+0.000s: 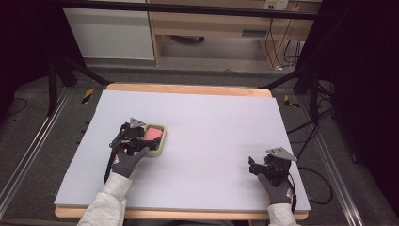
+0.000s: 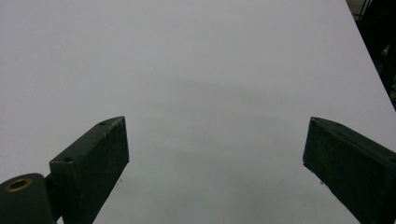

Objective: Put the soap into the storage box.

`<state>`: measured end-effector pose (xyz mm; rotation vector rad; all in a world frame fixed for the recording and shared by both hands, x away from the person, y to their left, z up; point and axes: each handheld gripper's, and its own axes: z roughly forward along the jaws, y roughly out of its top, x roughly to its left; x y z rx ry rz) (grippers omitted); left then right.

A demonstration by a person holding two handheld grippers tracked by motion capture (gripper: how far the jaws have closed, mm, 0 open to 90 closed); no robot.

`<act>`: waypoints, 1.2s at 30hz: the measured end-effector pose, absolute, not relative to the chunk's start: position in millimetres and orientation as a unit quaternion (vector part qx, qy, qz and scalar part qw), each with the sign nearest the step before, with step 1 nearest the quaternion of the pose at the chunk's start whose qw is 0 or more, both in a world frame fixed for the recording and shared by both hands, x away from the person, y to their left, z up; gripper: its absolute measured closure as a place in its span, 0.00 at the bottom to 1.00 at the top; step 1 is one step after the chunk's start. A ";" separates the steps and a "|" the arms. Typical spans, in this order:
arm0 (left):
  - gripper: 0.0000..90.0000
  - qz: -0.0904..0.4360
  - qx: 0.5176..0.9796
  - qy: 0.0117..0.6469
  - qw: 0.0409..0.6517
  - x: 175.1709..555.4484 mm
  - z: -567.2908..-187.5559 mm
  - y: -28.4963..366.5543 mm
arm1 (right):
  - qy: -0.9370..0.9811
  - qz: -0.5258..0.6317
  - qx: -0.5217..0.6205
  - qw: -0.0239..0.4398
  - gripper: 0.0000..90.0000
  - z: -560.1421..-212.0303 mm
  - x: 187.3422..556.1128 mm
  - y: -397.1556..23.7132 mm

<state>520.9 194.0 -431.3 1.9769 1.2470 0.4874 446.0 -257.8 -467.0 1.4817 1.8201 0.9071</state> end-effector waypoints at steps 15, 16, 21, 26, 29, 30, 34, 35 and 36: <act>0.29 0.203 0.769 0.470 0.382 488.0 -426.6 219.0 | 0.685 0.340 0.565 0.310 0.07 -466.2 444.7 -260.9; 0.29 0.203 0.770 0.470 0.381 484.4 -428.2 223.6 | 0.685 0.338 0.566 0.311 0.07 -466.3 444.3 -261.3; 0.28 0.210 0.765 0.478 0.379 472.0 -436.3 242.3 | 0.680 0.335 0.572 0.314 0.07 -466.0 442.2 -266.6; 0.28 0.217 0.754 0.490 0.380 463.0 -441.7 261.4 | 0.678 0.332 0.575 0.315 0.07 -466.3 440.7 -271.6; 0.28 0.224 0.747 0.495 0.383 457.2 -444.8 271.5 | 0.677 0.331 0.578 0.315 0.07 -466.3 439.3 -273.7; 0.28 0.224 0.746 0.496 0.383 456.3 -445.6 273.6 | 0.676 0.331 0.579 0.314 0.06 -466.8 438.7 -275.0; 0.28 0.227 0.743 0.506 0.374 452.2 -452.6 281.2 | 0.677 0.326 0.582 0.312 0.06 -467.9 437.2 -279.2; 0.28 0.226 0.745 0.506 0.370 451.8 -454.3 282.9 | 0.675 0.325 0.584 0.313 0.06 -468.0 436.8 -279.7; 0.28 0.226 0.744 0.509 0.368 451.5 -456.0 284.3 | 0.676 0.323 0.583 0.315 0.06 -468.0 436.3 -281.4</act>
